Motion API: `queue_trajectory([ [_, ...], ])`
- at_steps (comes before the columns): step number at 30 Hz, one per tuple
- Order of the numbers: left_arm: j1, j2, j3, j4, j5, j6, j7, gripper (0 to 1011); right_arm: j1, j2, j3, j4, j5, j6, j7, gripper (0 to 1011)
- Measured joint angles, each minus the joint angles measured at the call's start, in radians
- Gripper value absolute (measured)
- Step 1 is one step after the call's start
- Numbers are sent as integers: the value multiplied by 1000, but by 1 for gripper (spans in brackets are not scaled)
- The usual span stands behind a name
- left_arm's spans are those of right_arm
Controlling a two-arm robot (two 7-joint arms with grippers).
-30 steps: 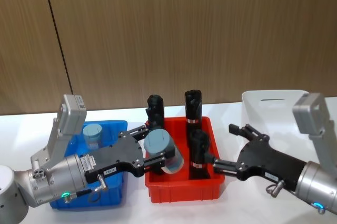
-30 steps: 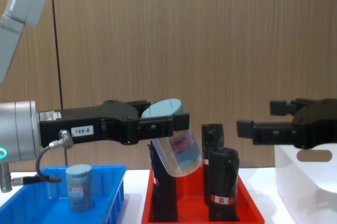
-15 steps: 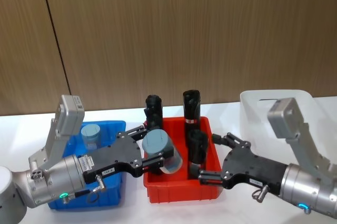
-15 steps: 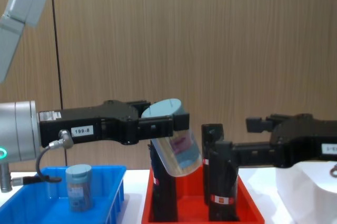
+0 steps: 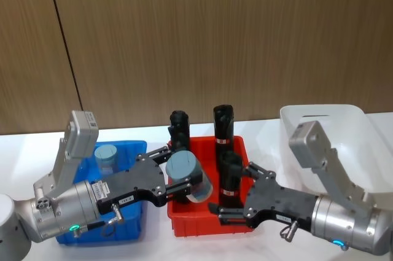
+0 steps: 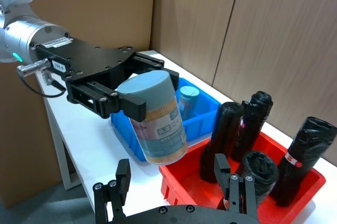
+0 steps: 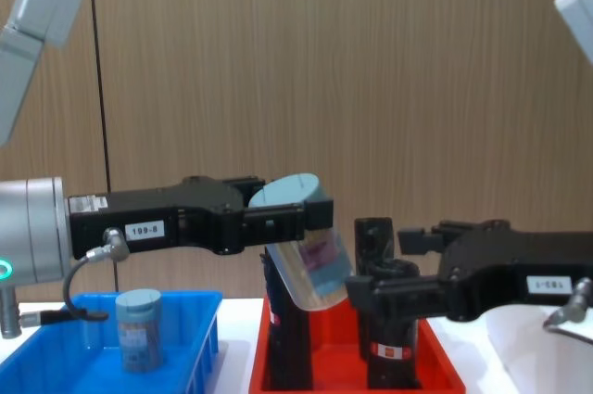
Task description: Pick the cotton swabs from the blue box and place them into the white box.
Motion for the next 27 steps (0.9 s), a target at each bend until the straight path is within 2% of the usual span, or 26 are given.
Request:
queue_trajectory([
  [27, 0, 0, 0, 0, 0, 0, 0, 669, 72, -63, -66, 75, -123, -32, 27, 1002],
])
